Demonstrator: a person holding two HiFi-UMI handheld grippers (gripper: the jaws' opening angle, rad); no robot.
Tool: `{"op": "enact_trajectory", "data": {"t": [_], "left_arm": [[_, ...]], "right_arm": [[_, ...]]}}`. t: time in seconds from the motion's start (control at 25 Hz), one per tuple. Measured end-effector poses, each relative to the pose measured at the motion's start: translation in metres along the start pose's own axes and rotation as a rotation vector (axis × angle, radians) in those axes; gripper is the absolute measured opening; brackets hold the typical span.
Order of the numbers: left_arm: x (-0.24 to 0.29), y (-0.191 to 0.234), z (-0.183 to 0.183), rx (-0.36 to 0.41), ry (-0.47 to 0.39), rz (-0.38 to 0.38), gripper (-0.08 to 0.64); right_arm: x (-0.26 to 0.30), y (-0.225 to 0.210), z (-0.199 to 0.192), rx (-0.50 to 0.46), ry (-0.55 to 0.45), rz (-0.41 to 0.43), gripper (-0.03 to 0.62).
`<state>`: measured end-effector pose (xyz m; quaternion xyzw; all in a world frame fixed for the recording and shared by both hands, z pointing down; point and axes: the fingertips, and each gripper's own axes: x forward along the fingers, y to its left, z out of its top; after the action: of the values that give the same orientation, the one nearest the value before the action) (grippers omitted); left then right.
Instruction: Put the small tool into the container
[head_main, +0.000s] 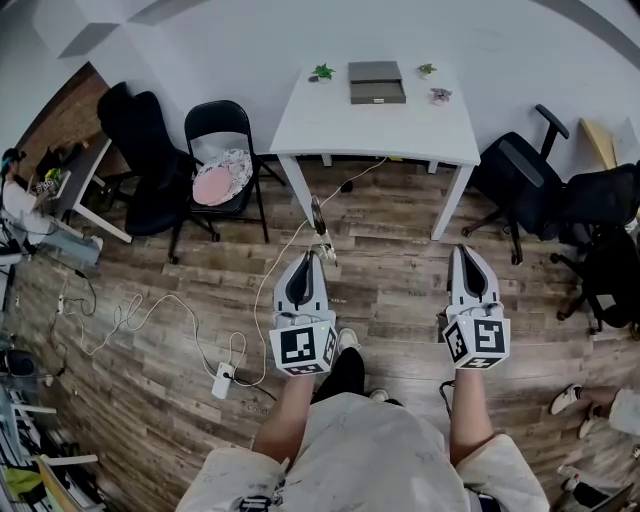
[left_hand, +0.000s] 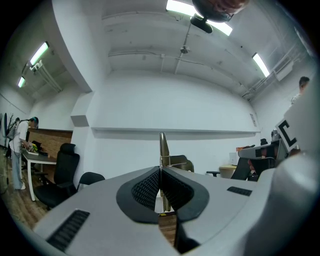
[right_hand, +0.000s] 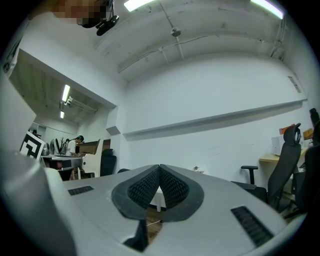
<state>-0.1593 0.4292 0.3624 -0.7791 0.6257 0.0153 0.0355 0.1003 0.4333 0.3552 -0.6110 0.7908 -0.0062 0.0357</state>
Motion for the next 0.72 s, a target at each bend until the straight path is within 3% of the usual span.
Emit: {"op": "enact_trajectory", "data": {"t": [0.72], "left_arm": [[0.123,0.094,-0.015,-0.060,-0.001,-0.008,0.009]], "right_arm": [[0.149,0.033,-0.004,-0.084,0.065,-0.013,0.015]]}}
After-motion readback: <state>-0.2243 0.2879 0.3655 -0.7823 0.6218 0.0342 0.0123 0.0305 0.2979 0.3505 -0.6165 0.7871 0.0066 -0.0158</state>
